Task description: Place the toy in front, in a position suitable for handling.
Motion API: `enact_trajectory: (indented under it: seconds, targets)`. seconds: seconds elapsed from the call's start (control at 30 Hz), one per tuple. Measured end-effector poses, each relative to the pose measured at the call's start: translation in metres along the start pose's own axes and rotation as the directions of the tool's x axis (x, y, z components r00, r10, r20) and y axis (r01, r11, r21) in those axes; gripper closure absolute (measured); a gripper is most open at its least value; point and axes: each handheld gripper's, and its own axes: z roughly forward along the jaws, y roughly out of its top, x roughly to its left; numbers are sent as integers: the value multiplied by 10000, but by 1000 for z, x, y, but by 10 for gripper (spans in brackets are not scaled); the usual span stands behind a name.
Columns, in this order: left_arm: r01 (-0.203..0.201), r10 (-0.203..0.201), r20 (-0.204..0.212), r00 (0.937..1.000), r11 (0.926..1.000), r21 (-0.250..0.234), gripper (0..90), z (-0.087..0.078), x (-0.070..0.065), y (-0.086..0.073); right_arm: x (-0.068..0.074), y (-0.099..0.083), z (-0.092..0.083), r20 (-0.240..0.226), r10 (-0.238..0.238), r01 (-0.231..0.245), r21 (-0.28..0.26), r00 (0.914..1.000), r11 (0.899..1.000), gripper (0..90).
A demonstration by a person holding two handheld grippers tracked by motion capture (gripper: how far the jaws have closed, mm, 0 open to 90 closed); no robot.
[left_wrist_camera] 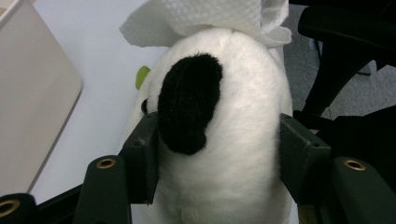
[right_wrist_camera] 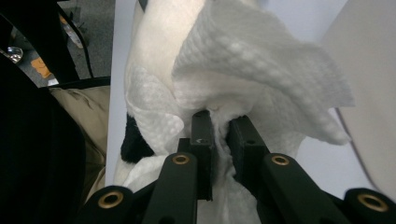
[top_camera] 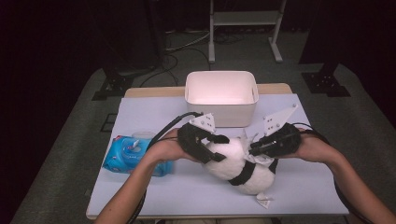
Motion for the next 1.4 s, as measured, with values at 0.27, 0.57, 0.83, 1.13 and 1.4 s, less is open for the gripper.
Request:
enact_trajectory:
  seconds: [0.27,0.57,0.83,1.13,1.4]
  targets:
    - [17,-13,141,9999,9995,-303,242,7,0,-3,3,-21,4,-125,324,-324,-14,9994,9995,803]
    - [345,-342,88,9994,9984,-442,171,7,4,-6,5,-26,2,-99,361,-361,26,9993,9993,803]
    - [573,-555,300,9980,9964,-621,145,8,6,-11,7,-33,-4,18,397,-397,94,9992,9992,803]
    - [752,-709,700,9950,9953,-610,122,17,6,-16,6,-46,-13,262,588,-593,172,9979,9981,802]
    - [867,-790,941,9924,9930,-802,114,27,6,-22,5,-53,-15,303,712,-714,64,9970,9974,802]
